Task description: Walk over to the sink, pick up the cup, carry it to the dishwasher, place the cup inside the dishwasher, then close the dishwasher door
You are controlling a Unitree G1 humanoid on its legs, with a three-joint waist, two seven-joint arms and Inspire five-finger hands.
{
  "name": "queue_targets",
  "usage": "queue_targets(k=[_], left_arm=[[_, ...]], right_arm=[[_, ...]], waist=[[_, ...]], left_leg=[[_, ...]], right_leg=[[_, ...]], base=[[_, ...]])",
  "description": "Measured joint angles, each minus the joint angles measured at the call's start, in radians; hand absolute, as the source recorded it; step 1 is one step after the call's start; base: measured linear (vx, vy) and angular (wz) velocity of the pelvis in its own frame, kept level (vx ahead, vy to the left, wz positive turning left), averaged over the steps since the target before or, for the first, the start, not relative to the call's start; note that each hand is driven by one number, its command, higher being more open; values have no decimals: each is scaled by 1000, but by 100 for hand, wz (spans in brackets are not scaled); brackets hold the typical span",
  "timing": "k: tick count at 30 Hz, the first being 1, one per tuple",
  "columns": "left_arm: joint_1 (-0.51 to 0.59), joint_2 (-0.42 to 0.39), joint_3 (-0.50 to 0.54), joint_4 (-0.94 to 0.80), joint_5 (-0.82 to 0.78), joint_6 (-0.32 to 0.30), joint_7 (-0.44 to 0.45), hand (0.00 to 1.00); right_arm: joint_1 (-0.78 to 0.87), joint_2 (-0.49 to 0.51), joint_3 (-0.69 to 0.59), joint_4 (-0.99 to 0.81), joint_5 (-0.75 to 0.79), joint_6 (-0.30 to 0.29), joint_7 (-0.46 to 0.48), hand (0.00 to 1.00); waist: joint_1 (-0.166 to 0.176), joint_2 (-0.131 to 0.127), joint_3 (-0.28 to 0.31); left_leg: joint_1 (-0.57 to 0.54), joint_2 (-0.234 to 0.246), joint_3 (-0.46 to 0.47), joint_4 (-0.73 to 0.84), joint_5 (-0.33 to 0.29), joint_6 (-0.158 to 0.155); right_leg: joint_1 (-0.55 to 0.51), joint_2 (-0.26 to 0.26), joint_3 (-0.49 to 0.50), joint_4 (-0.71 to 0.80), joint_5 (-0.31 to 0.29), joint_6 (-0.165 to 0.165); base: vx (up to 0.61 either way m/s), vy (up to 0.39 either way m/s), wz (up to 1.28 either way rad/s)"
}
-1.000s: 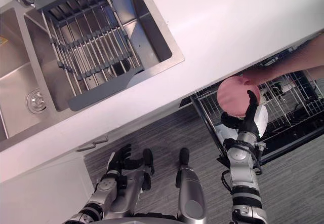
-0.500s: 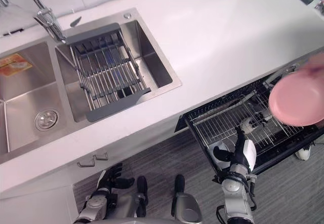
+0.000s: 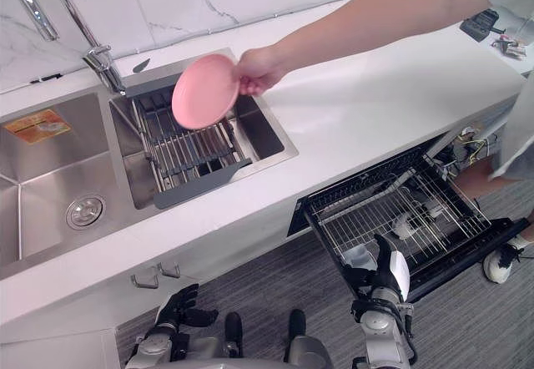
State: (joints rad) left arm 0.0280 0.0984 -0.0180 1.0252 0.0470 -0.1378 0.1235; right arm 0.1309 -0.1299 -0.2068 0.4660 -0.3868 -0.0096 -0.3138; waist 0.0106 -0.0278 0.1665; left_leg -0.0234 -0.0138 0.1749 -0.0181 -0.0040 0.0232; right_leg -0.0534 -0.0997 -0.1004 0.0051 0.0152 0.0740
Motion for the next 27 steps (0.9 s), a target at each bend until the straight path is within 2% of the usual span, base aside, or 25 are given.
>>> queue_targets(k=[10,16,21,27], left_arm=[[5,1,0,3,31,0,0,90],[8,1,0,3,31,0,1,90],[23,1,0,3,32,2,2,90],[33,2,13,6,32,6,3,90]], right_arm=[[0,12,-1,-31,-31,-4,0,90],[56,25,-1,-215,-41,-4,-1,90],[111,60,1,-372,-52,-12,-6,90],[153,76,45,-540,-89,-47,-15,90]], waist=[[-2,-7,-18],[-3,-9,-20],[-4,-18,-52],[-4,-27,-75]], left_leg=[[24,-7,-43,-16,3,2],[34,-8,-63,-21,3,2],[44,-10,-89,-24,4,1],[63,-15,-140,-51,24,0]], right_leg=[[23,0,2,-17,2,2],[39,1,-11,-20,1,2],[61,-1,-35,-23,-4,2],[89,-6,-84,-20,-17,4]], base=[[4,4,-1],[-11,2,6],[-14,-2,15],[-31,-11,23]])
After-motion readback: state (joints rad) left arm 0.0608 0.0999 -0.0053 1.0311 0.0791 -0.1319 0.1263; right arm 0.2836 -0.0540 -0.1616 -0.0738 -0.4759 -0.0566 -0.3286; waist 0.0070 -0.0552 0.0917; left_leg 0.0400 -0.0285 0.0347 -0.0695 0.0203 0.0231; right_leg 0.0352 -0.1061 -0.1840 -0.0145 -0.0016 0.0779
